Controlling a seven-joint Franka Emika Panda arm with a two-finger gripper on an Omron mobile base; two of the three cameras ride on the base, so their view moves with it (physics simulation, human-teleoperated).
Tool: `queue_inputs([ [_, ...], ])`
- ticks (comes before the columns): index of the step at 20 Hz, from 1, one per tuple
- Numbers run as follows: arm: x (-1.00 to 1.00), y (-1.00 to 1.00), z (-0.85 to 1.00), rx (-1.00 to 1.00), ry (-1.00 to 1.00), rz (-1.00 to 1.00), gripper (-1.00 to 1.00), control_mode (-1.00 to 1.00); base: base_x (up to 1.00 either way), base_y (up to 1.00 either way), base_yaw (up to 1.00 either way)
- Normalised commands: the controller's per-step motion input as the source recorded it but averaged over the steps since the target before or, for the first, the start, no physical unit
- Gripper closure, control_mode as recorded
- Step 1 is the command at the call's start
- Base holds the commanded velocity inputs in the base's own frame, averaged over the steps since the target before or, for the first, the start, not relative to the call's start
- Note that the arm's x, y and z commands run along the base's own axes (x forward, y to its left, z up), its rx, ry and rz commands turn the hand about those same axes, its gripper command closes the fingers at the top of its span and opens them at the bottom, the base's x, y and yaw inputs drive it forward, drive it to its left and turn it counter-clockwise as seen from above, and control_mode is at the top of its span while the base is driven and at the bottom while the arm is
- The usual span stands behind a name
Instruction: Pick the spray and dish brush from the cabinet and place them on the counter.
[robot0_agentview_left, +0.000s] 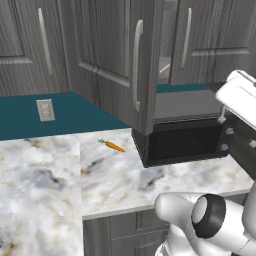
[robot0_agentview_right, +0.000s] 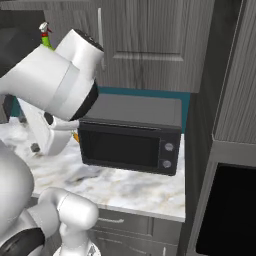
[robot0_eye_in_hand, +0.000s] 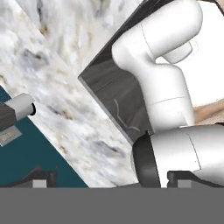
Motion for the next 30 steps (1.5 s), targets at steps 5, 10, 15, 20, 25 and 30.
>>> queue_inputs([
  [5, 0.0, 0.44, 0.1, 0.27, 0.16, -0.04, -1.0, -1.0, 0.0, 0.0, 0.0],
  [10, 0.01, 0.38, 0.49, 0.05, 0.15, -0.02, -1.0, -1.0, 0.0, 0.0, 0.0],
  [15, 0.29, 0.31, 0.26, 0.0, 0.25, -0.08, -1.0, -1.0, 0.0, 0.0, 0.0],
  [20, 0.25, 0.41, 0.0, 0.0, 0.33, -0.12, -1.0, -1.0, 0.0, 0.0, 0.0],
  [25, 0.05, 0.52, 0.06, 0.02, 0.22, -0.18, -1.0, -1.0, 0.0, 0.0, 0.0],
  [30, 0.04, 0.52, 0.0, 0.06, 0.27, -0.19, -1.0, -1.0, 0.0, 0.0, 0.0],
])
